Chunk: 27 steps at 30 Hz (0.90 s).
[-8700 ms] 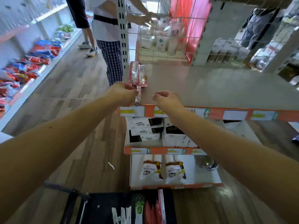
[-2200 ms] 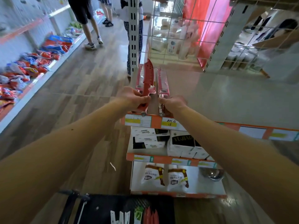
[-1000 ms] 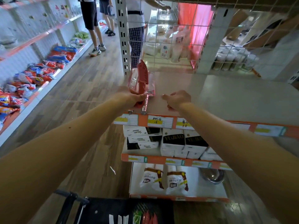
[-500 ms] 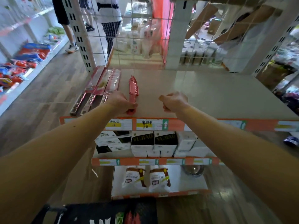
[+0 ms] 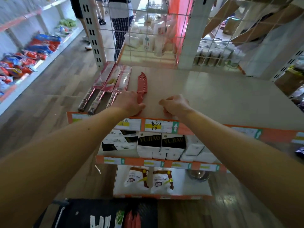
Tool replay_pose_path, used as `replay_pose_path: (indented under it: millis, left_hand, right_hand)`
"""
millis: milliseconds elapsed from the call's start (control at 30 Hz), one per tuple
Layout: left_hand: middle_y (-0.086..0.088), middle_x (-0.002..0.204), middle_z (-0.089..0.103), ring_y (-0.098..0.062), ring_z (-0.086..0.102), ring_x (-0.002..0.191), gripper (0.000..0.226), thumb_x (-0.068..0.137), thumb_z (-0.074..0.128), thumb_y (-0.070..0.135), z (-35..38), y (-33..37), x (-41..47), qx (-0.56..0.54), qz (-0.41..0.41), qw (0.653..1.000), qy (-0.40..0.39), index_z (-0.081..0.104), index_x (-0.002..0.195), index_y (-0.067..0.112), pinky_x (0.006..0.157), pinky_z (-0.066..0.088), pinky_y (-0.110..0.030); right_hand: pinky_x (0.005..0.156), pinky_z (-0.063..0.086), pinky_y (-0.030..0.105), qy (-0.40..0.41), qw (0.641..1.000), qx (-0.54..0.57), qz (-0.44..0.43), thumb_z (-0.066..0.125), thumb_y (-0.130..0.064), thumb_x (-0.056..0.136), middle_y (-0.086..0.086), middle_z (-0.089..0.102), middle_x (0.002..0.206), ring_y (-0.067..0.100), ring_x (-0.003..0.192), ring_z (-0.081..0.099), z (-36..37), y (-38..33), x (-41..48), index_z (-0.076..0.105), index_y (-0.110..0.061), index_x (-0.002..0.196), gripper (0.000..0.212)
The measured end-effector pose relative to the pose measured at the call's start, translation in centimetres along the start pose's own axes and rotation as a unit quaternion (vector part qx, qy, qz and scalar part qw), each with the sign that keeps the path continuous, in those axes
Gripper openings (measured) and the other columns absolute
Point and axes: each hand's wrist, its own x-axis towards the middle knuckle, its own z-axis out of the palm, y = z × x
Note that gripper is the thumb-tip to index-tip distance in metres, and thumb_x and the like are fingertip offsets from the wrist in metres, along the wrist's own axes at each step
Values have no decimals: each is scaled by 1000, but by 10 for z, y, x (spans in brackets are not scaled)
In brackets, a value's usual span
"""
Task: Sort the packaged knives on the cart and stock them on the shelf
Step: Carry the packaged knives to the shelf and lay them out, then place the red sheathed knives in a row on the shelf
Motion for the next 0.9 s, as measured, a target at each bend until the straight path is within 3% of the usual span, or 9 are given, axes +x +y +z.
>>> replay_pose_path:
  millis: [133,300,400,533,667,767,900]
  left_hand:
    - [-23,117,61,-33,54,112,42,92,52,36,0,1,-2,-26,3,1000,2,60,112,0,90,42,-35]
    - [-18,121,59,-31,55,113,52,92,48,43,-9,-7,-8,-11,7,1000,13,52,121,1,95,42,-36]
    - [-13,120,61,-28,56,112,53,91,47,46,-22,-16,-20,1,23,999,33,52,124,4,98,43,-37]
    - [-15,126,56,-32,51,118,42,90,48,43,-33,-38,-42,-1,54,997,57,57,116,12,105,38,-42]
    - [-10,117,63,-25,58,107,39,91,48,37,-31,-52,-75,-36,96,994,32,58,116,9,94,47,-39]
    - [-10,119,62,-26,55,110,41,92,47,37,-30,-57,-102,-21,106,994,26,56,119,9,95,44,-37]
    - [-8,121,60,-24,56,108,43,92,47,41,-26,-71,-139,5,82,996,-44,53,122,12,85,46,-32]
  right_hand:
    - [83,57,35,5,1000,27,10,62,-25,86,4,58,66,19,70,59,-3,3,-4,70,-3,95,25]
    - [83,52,29,2,1000,-23,-16,61,-27,87,4,62,103,16,85,56,-10,1,-19,64,-15,116,32]
    - [84,47,24,22,996,-75,-32,62,-28,86,4,62,119,17,93,57,-11,-5,-37,63,-17,116,32]
    - [82,48,24,43,993,-102,-40,61,-28,86,4,63,116,16,89,57,-1,-7,-71,65,-18,112,27]
    - [70,45,24,36,983,-174,-53,56,-27,88,5,66,114,18,87,61,20,-5,-109,67,-17,110,26]
    - [77,47,25,20,979,-193,-64,57,-26,89,4,63,119,18,96,60,34,-4,-139,67,-16,110,25]
    - [91,52,35,-16,967,-243,-79,55,-25,89,8,63,119,24,104,60,45,-1,-176,66,-12,109,26]
